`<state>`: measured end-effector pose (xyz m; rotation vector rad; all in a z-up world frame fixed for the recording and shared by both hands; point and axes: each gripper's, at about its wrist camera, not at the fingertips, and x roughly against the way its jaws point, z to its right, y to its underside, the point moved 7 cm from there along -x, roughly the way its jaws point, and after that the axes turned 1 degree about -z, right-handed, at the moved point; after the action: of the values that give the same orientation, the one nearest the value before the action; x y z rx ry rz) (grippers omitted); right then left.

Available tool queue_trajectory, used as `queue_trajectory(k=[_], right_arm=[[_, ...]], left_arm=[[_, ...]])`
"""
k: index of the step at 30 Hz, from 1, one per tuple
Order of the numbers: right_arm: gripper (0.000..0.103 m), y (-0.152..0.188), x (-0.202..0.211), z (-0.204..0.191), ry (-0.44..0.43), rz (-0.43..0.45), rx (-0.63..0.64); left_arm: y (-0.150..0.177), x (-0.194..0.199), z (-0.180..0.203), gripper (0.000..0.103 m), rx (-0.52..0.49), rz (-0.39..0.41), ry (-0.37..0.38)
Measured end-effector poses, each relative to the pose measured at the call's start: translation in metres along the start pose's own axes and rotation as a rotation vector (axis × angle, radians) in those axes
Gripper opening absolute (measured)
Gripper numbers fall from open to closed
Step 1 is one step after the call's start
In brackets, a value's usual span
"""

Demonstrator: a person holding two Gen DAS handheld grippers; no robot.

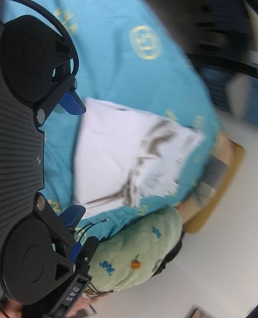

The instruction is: Fold clothes

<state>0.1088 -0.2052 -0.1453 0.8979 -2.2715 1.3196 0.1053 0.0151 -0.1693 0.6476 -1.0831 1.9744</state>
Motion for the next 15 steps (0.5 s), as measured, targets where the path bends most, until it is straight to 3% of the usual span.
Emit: queue_trajectory(k=[3, 4, 6, 9, 12, 14, 15], right_arm=[[0.073, 0.011, -0.016, 0.016, -0.038, -0.089, -0.143], [0.073, 0.015, -0.022, 0.021, -0.046, -0.110, -0.182], [0.073, 0.022, -0.034, 0.028, -0.064, -0.136, -0.255], [0.071, 0.030, -0.055, 0.044, -0.091, -0.176, -0.414], [0.065, 0.034, -0.068, 0.063, -0.095, -0.177, -0.554], [0.049, 0.036, -0.077, 0.076, -0.098, -0.176, -0.648], [0.047, 0.036, -0.079, 0.079, -0.099, -0.169, -0.668]], left_arm=[[0.003, -0.031, -0.029, 0.096, 0.177, -0.130, 0.066], [0.003, -0.039, -0.039, 0.091, 0.245, -0.156, 0.084], [0.002, -0.051, -0.059, 0.087, 0.367, -0.167, 0.106], [-0.011, -0.057, -0.073, 0.082, 0.473, -0.111, 0.152], [-0.017, -0.061, -0.084, 0.065, 0.542, -0.071, 0.161], [-0.017, -0.061, -0.093, 0.038, 0.587, -0.052, 0.156], [-0.017, -0.061, -0.096, 0.033, 0.601, -0.048, 0.149]])
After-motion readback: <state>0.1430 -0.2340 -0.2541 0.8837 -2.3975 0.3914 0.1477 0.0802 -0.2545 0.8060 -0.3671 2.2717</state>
